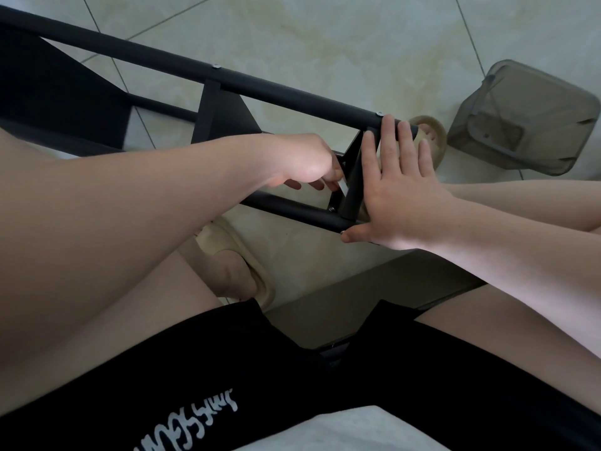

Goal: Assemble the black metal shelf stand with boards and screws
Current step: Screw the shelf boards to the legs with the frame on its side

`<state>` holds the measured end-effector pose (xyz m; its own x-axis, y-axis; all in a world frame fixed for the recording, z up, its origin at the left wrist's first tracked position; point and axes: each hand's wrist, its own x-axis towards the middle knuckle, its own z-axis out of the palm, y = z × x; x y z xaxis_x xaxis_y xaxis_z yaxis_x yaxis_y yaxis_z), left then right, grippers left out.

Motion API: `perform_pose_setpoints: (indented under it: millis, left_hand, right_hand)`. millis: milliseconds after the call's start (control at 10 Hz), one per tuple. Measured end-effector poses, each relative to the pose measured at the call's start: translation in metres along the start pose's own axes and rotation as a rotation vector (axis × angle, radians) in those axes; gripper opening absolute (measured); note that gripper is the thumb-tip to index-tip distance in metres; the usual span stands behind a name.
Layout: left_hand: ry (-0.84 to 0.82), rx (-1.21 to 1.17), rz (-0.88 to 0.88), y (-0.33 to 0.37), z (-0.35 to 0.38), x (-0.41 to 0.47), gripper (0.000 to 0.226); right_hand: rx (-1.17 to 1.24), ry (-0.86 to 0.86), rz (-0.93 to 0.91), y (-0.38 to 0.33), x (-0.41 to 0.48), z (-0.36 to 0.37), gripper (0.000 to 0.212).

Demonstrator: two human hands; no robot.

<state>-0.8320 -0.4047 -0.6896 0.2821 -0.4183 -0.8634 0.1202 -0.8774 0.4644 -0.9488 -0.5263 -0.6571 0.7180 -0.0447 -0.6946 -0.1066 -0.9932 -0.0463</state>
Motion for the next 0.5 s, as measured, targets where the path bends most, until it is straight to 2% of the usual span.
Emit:
perform_pose_setpoints:
  millis: [500]
  left_hand:
    - [-0.056, 0.105, 0.047, -0.012, -0.006, -0.002, 0.014]
  right_hand:
    - [-0.01, 0.018, 0.0, 0.0, 0.002, 0.003, 0.143]
